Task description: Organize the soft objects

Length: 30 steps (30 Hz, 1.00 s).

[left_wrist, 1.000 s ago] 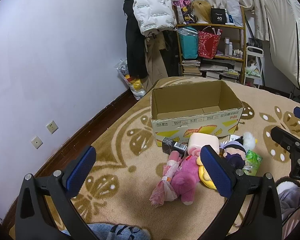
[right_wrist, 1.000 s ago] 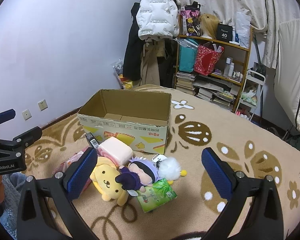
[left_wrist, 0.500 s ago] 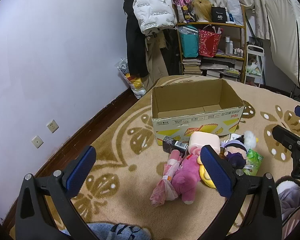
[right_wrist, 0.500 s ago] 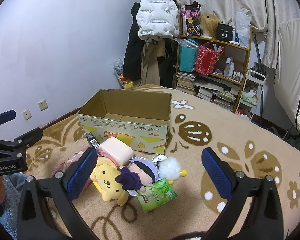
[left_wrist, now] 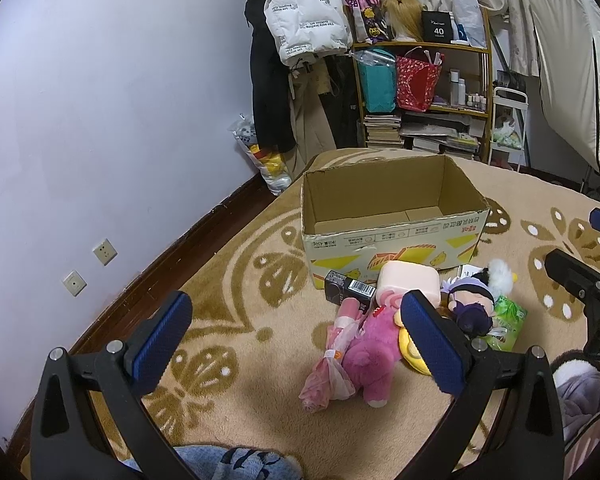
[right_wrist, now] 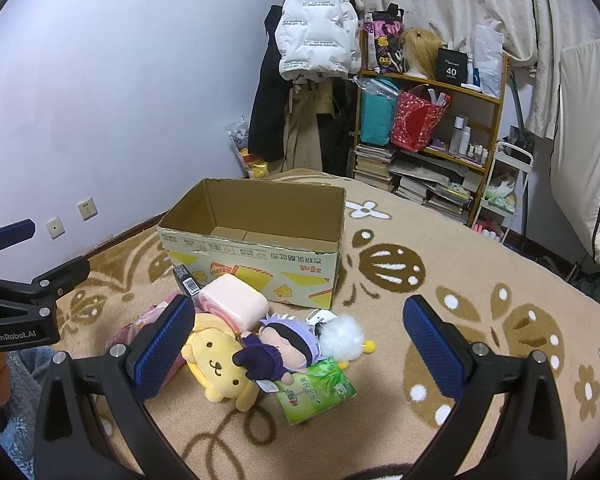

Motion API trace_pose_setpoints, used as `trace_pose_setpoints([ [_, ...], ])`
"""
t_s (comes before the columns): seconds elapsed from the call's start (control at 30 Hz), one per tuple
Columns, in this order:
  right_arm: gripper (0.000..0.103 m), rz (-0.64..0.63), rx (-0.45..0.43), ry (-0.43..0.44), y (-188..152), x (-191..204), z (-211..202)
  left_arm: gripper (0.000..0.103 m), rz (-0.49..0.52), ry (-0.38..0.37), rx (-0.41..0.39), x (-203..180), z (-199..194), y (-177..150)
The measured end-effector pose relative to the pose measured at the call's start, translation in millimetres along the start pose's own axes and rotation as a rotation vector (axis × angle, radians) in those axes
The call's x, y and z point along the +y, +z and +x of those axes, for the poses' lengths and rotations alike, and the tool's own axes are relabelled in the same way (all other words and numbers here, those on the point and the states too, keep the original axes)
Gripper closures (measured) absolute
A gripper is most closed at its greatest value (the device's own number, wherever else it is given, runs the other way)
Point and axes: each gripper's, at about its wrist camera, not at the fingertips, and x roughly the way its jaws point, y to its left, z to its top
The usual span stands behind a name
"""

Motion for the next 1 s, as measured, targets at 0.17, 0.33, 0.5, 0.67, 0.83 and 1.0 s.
trace_pose_setpoints([
  [0.17, 0.000, -0.001, 0.001, 0.000, 0.1, 0.0, 0.2, 0.000, 0.000, 0.001, 0.003, -0.2, 0.1, -0.3],
  [0.33, 0.000, -0.002, 0.000, -0.001, -0.1, 0.1, 0.0, 0.000, 0.001, 0.001, 0.003, 0.0, 0.4, -0.2],
  [0.5, 0.000, -0.001, 0.002, -0.001, 0.9, -0.4, 0.4, 0.000, -0.001, 0.001, 0.004, 0.0, 0.4, -0.4],
  [0.67, 0.000, -0.007, 0.001, 0.003, -2.1, 3.2, 1.3, 0.000, 0.000, 0.001, 0.005, -0.5, 0.5, -0.9],
  [0.83, 0.000, -0.008, 0.000, 0.003, -2.2, 3.7, 0.9, 0.000, 0.000, 0.001, 0.006, -0.8, 0.8, -1.2],
  [1.0, 0.000, -0.007, 0.000, 0.003, -1.8, 3.6, 1.3, 0.000, 0.001, 0.001, 0.006, -1.1, 1.0, -1.8],
])
